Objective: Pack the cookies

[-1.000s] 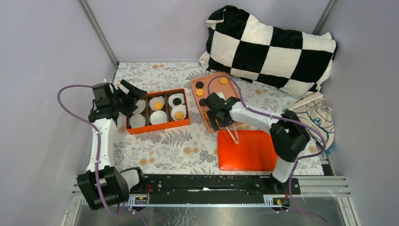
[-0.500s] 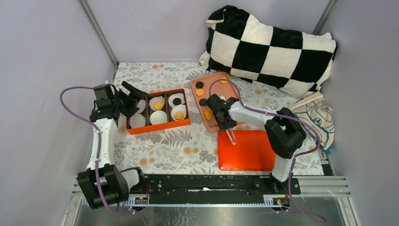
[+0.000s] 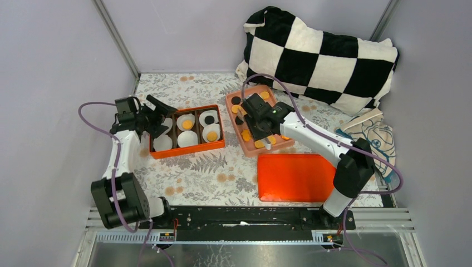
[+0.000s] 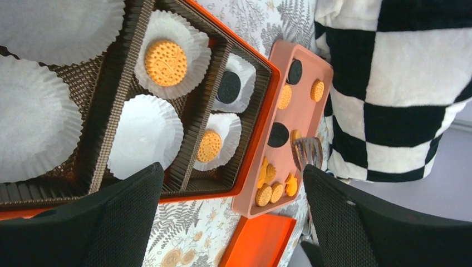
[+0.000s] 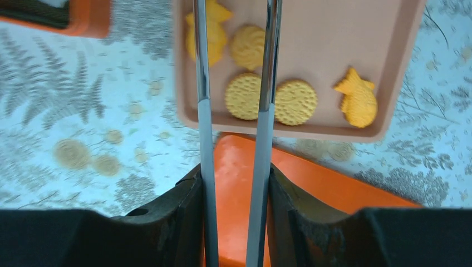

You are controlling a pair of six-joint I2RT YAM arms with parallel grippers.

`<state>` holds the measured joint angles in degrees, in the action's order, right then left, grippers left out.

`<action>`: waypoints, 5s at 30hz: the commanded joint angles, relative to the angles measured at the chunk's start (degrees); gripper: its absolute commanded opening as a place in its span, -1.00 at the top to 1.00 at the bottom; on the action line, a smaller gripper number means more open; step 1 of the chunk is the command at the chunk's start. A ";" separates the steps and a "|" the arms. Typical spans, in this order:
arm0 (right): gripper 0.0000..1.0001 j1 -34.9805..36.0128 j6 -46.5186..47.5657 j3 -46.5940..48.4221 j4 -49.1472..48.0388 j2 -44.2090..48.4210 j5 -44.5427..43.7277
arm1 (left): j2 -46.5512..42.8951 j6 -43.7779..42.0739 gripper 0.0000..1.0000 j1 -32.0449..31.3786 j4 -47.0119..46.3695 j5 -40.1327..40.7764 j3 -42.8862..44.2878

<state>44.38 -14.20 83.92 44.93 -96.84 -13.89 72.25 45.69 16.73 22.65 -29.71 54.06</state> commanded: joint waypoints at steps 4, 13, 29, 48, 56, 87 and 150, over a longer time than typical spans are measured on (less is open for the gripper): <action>1.00 10.51 2.91 8.36 1.57 0.16 1.90 | 4.60 2.83 -0.97 1.07 -4.78 -0.66 4.22; 1.00 16.50 5.29 13.69 -0.86 -3.96 5.93 | 0.27 -0.77 -0.97 2.33 -0.03 4.52 6.60; 1.00 17.89 8.38 23.99 -6.67 -19.38 10.20 | -0.44 -3.04 -0.97 4.34 1.95 4.40 7.16; 0.06 17.93 5.76 10.91 -13.92 -16.30 10.67 | -0.82 -3.94 -0.97 4.61 1.93 3.87 6.56; 0.27 17.93 4.47 7.92 -15.71 -16.28 9.98 | -0.78 -4.03 -0.98 4.58 1.92 3.75 6.47; 0.91 10.27 1.13 -6.18 -4.52 3.51 -16.68 | -2.77 -3.39 -0.98 4.55 1.25 3.69 6.50; 0.57 3.95 4.48 13.38 -1.76 -4.28 -10.97 | 3.03 -1.58 -0.97 8.23 1.98 7.52 7.00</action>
<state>48.16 -9.76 99.72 42.63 -101.41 -19.46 75.57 46.09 24.56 23.16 -26.15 61.36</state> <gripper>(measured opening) 0.411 0.989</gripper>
